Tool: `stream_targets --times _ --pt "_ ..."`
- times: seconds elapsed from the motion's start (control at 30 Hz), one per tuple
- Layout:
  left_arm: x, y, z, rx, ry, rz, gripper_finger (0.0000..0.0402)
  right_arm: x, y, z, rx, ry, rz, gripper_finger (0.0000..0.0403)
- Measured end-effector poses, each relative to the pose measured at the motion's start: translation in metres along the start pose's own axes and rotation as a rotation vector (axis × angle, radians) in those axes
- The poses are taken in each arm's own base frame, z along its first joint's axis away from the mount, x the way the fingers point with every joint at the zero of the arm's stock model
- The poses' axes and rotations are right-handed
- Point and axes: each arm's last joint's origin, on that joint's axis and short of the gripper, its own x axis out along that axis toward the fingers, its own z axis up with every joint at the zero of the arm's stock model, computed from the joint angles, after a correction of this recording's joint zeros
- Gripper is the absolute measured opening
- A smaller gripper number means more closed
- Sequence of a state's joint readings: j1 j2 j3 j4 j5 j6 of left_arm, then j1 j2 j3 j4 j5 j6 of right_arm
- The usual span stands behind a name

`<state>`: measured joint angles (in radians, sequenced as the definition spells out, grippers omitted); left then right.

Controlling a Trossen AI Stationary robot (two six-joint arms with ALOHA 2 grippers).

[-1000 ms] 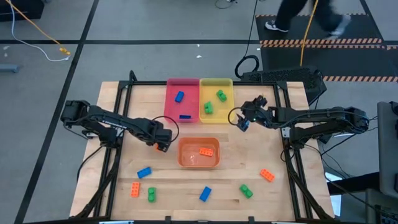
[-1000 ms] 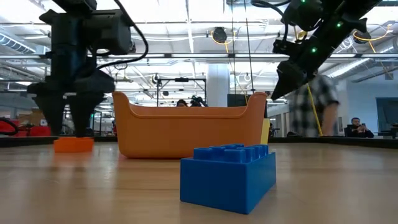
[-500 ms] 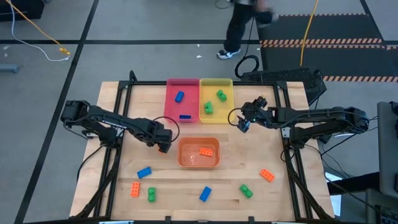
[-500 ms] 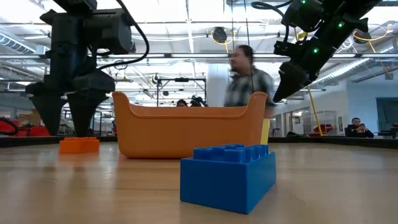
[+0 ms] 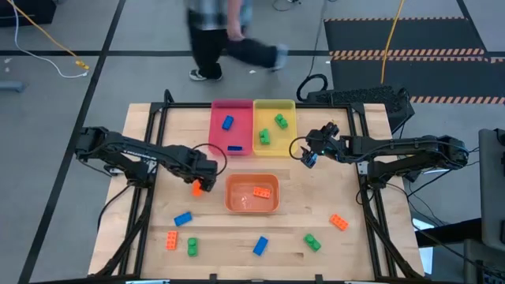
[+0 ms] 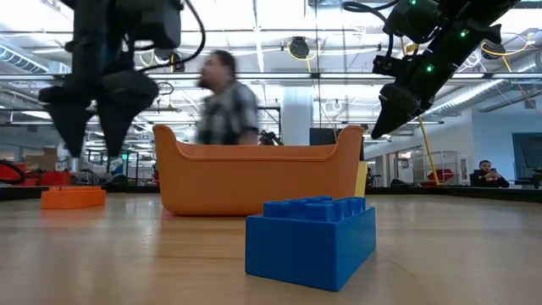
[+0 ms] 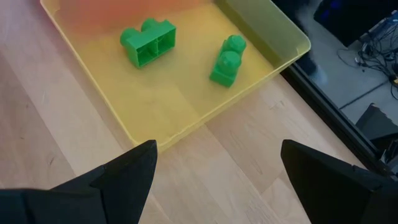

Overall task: Sort & place blocks by color
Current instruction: Put the orange game piece into the orange bin

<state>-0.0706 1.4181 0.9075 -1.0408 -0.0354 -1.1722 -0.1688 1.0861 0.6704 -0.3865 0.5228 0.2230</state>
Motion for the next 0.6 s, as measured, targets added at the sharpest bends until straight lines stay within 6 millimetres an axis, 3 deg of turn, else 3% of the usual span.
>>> stream_targets --times 0.1,0.37,0.6 --pt "-0.004 -0.006 -0.001 0.001 -0.035 -0.019 0.0395 0.0 0.0 0.0 0.001 -0.001 0.0 0.0338" --pt "0.023 -0.008 -0.008 -0.015 0.013 0.059 0.0395 0.0 0.0 -0.001 -0.004 0.011 -0.002 0.0338" --pt "0.031 -0.011 -0.008 -0.016 0.028 0.074 0.0395 0.0 0.0 -0.001 0.0 0.007 -0.001 0.0338"
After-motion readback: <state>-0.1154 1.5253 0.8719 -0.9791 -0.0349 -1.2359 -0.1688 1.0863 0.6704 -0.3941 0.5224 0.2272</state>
